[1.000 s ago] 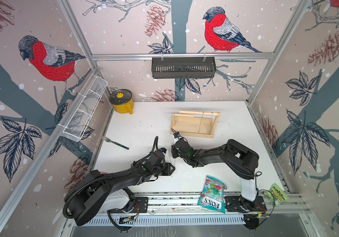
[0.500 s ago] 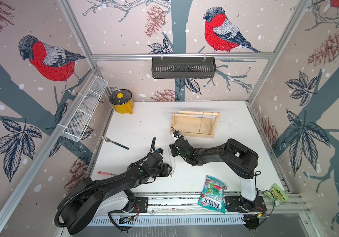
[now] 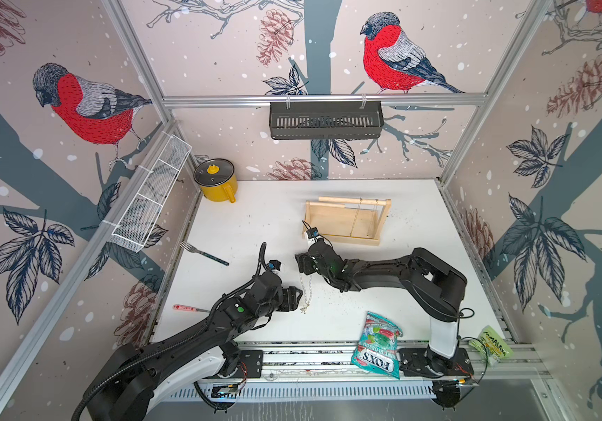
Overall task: Take the necklace off the jewelry display stand
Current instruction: Place the necklace at the center of the board, then take off the necklace from the stand.
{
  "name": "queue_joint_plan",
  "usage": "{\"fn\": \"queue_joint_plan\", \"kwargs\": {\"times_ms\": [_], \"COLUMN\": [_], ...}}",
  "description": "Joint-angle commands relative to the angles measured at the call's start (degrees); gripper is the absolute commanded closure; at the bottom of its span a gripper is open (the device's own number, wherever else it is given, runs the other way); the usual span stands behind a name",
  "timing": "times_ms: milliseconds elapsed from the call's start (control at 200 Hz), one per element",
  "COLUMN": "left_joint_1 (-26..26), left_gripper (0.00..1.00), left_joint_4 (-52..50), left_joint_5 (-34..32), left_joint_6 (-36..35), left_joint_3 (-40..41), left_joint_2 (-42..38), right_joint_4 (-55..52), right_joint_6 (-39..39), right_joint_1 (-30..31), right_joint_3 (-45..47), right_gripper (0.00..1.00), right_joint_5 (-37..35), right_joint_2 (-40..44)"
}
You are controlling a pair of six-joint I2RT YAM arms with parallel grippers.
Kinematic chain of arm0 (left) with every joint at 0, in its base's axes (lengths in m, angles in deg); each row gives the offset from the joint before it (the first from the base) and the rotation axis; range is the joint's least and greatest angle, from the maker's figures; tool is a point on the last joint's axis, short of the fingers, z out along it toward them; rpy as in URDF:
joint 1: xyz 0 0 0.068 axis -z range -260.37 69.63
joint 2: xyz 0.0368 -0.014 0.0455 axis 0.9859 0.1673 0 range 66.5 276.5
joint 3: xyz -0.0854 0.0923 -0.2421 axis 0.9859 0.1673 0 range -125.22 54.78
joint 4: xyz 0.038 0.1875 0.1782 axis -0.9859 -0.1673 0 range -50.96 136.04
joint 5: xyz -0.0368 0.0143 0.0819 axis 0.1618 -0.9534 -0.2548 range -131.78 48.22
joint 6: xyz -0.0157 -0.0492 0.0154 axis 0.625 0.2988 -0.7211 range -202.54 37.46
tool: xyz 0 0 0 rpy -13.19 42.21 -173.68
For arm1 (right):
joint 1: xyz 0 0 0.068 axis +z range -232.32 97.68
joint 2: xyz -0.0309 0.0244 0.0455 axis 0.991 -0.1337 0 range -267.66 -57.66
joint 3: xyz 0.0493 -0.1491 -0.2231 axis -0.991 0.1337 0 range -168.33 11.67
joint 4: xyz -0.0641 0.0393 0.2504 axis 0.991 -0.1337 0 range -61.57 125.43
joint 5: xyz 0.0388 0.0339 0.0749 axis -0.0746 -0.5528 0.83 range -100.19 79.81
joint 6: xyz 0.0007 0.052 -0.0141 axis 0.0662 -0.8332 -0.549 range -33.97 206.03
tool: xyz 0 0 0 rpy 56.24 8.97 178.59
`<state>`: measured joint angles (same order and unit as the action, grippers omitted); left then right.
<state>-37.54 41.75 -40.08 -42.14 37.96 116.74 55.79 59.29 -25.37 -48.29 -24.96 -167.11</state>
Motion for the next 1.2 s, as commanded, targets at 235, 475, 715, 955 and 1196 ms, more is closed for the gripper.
{"fn": "queue_joint_plan", "kwargs": {"times_ms": [235,475,715,955,1196], "left_joint_1": [-0.2,-0.5,-0.6,-0.6,-0.5], "left_gripper": [0.02,0.02,0.02,0.02,0.03], "left_joint_4": [1.1,11.3,21.6,21.6,25.1], "left_joint_5": [-13.5,-19.0,-13.6,-9.4,-8.9], "left_joint_6": [-6.0,-12.3,-15.2,-16.3,-16.6], "left_joint_3": [-1.4,-3.1,-9.1,-15.5,-15.3], "left_joint_2": [-8.2,-6.8,5.4,15.0,17.7], "right_joint_4": [-11.4,-7.4,5.8,9.0,13.2], "right_joint_6": [5.3,10.7,13.9,6.2,1.9], "right_joint_1": [1.5,2.5,-0.3,-12.7,-21.0], "right_joint_3": [-2.2,3.8,20.7,28.3,29.1], "right_gripper": [0.01,0.04,0.07,0.16,0.31], "right_joint_5": [-5.6,-4.9,-10.0,0.1,6.5], "right_joint_2": [11.8,27.9,45.3,51.2,49.6]}}
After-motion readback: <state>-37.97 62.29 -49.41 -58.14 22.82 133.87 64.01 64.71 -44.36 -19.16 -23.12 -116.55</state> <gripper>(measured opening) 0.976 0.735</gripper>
